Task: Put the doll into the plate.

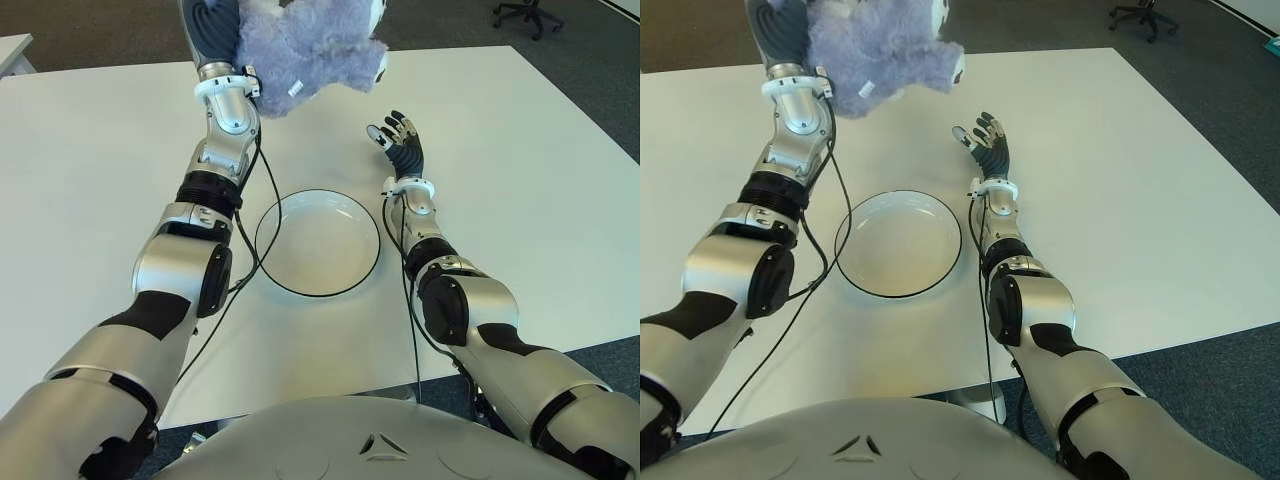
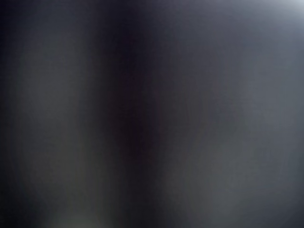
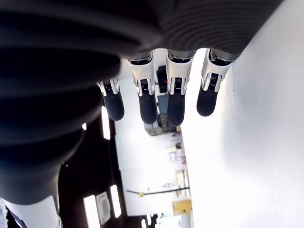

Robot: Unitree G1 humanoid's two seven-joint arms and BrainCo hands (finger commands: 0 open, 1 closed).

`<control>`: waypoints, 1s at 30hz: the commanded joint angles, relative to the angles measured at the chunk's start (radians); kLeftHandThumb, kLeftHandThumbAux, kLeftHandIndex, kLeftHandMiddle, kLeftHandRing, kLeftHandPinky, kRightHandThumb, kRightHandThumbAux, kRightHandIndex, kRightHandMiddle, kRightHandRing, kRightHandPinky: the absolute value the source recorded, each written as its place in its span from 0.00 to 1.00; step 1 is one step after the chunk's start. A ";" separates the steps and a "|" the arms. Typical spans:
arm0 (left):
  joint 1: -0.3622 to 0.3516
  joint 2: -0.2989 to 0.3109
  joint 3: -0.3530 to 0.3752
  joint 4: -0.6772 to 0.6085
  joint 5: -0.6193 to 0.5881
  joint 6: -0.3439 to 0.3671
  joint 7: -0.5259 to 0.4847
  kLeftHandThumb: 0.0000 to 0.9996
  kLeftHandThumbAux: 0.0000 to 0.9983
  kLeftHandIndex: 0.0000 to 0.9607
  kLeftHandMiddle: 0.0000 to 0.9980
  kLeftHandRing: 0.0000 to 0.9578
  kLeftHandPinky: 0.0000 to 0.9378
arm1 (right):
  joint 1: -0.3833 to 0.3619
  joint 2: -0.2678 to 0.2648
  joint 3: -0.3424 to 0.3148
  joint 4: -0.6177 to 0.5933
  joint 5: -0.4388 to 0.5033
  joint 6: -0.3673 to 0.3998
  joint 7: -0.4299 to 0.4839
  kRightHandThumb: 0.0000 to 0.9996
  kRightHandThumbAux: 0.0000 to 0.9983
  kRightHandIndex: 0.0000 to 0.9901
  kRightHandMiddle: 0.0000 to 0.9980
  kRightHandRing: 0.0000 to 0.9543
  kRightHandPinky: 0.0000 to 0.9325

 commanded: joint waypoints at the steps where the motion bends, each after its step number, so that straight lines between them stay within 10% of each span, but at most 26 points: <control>1: 0.037 -0.005 -0.008 -0.050 0.017 0.006 -0.008 0.74 0.69 0.46 0.91 0.93 0.93 | 0.141 0.025 -0.011 0.093 0.011 0.091 -0.007 0.06 0.71 0.13 0.15 0.14 0.14; 30: 0.184 -0.021 0.012 -0.242 -0.104 -0.075 -0.287 0.75 0.69 0.46 0.83 0.87 0.89 | 0.143 0.026 -0.008 0.093 0.008 0.088 -0.014 0.06 0.73 0.14 0.15 0.14 0.13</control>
